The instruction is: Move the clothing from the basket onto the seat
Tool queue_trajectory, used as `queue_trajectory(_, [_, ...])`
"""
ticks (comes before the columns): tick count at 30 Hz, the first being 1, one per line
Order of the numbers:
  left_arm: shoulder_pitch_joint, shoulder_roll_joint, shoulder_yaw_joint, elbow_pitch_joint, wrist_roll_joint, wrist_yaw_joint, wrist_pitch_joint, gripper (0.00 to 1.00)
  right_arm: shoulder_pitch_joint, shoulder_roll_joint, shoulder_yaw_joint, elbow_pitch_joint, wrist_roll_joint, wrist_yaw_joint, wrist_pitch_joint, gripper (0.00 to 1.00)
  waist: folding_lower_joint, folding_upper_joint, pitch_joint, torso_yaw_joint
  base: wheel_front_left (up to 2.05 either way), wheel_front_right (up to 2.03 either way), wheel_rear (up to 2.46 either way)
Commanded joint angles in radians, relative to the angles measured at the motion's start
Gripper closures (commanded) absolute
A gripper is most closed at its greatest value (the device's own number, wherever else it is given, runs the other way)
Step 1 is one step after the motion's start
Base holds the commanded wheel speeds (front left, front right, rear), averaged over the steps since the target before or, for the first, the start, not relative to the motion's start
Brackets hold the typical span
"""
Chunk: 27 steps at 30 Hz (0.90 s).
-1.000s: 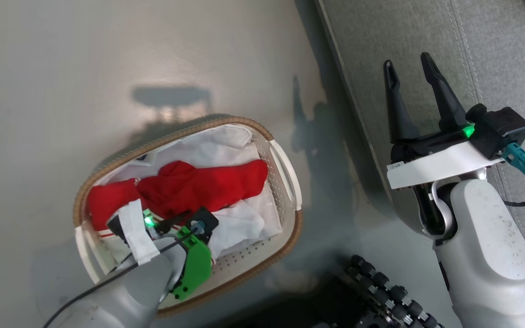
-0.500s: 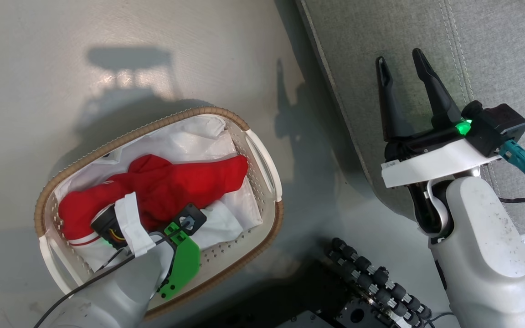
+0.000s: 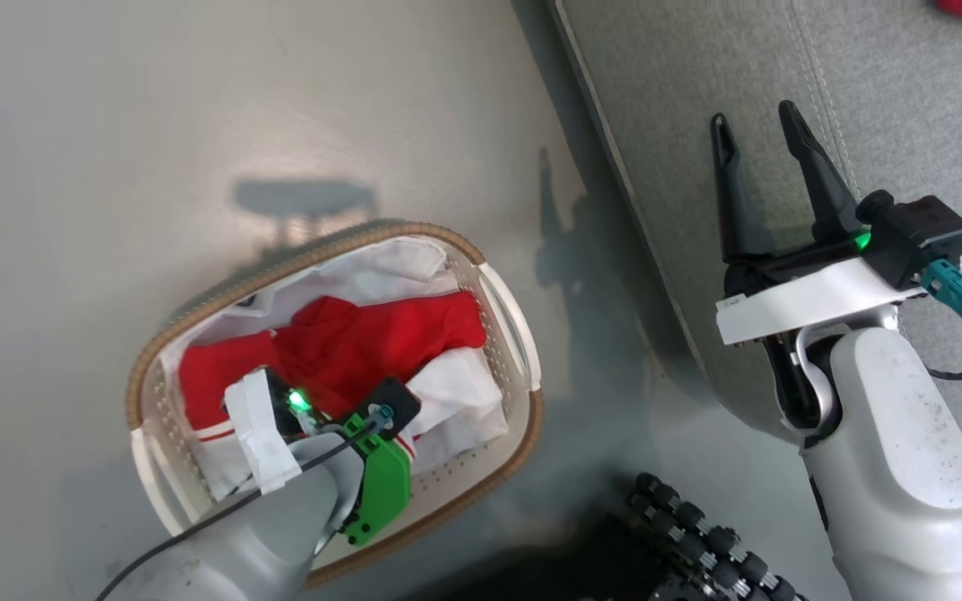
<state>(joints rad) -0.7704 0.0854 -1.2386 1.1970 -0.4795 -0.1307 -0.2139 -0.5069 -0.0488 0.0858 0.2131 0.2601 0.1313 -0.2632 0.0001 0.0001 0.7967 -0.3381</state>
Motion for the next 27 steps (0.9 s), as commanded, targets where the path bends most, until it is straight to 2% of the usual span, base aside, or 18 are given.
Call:
queue_trajectory(1, [0.021,-0.002,0.005,-0.014,-0.012,0.001,-0.017,1.0,0.016,-0.003,-0.01,0.008,-0.016,-0.001,-0.002,0.0,-0.0001,-0.0001,-0.08,0.055,0.0,0.0,0.0])
queue_trajectory(9, [0.062,0.0,0.058,-0.15,-0.039,0.01,-0.051,1.0,0.07,-0.004,-0.059,0.042,-0.089,-0.001,-0.002,0.0,-0.0001,-0.0001,-0.245,0.13,0.0,0.0,0.0])
queue_trajectory(18, [0.157,0.08,0.192,-0.454,0.011,0.059,-0.052,1.0,0.15,-0.004,-0.104,0.072,-0.15,-0.001,-0.002,0.0,-0.0001,-0.0001,-0.437,0.189,0.0,0.0,0.0])
queue_trajectory(27, [0.184,0.147,0.3,-0.654,0.078,0.058,-0.052,1.0,0.234,-0.004,-0.119,0.098,-0.182,-0.001,-0.002,0.0,-0.0001,-0.0001,-0.603,0.215,0.0,0.0,0.0])
